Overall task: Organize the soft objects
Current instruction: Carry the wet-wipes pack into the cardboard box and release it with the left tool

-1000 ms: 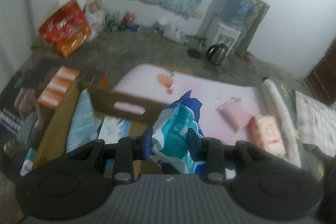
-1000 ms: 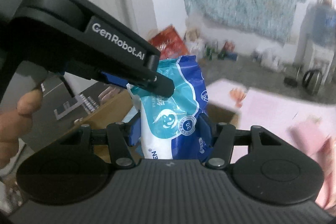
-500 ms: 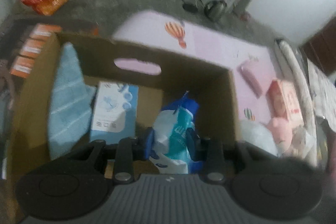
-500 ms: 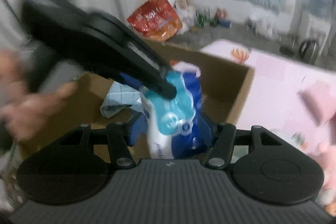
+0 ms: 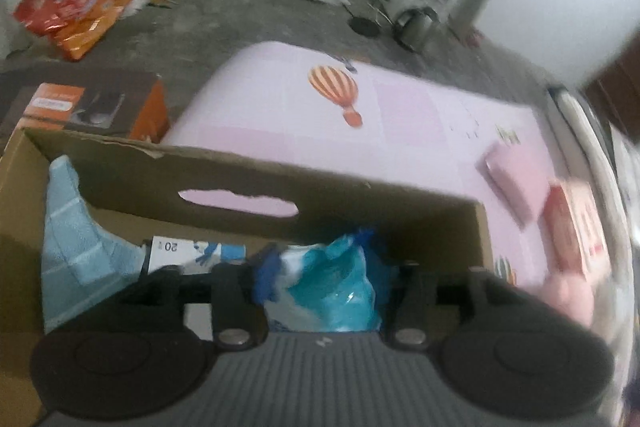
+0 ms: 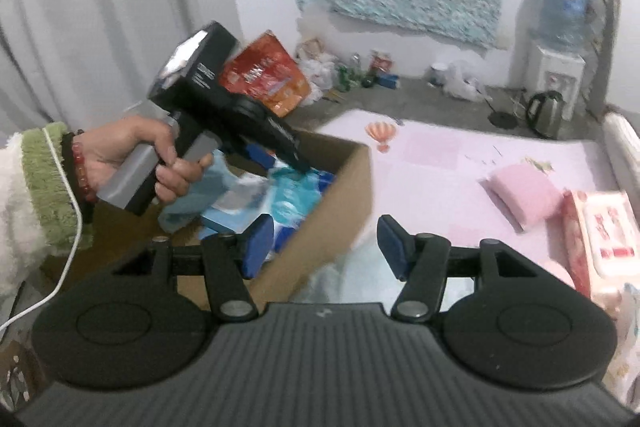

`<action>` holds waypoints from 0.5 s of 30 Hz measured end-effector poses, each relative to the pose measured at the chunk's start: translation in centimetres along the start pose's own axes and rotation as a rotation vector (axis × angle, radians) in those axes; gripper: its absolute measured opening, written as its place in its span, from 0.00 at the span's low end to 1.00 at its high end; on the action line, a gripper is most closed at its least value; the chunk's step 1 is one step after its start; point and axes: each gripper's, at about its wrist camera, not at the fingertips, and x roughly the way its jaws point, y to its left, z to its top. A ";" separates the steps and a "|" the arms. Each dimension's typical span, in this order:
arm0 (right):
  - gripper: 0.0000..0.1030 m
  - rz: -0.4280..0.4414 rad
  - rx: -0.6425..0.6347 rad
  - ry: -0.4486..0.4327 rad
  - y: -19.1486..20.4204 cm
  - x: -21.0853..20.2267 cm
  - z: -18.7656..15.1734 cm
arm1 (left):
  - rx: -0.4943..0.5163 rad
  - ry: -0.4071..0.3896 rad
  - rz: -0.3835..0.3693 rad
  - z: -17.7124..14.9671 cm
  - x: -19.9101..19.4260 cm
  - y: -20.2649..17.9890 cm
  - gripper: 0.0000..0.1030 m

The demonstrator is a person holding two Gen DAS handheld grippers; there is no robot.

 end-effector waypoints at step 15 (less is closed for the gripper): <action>0.55 0.050 0.117 -0.049 -3.9 -2.2 -2.6 | -0.014 0.102 0.073 -2.4 0.5 -0.5 0.55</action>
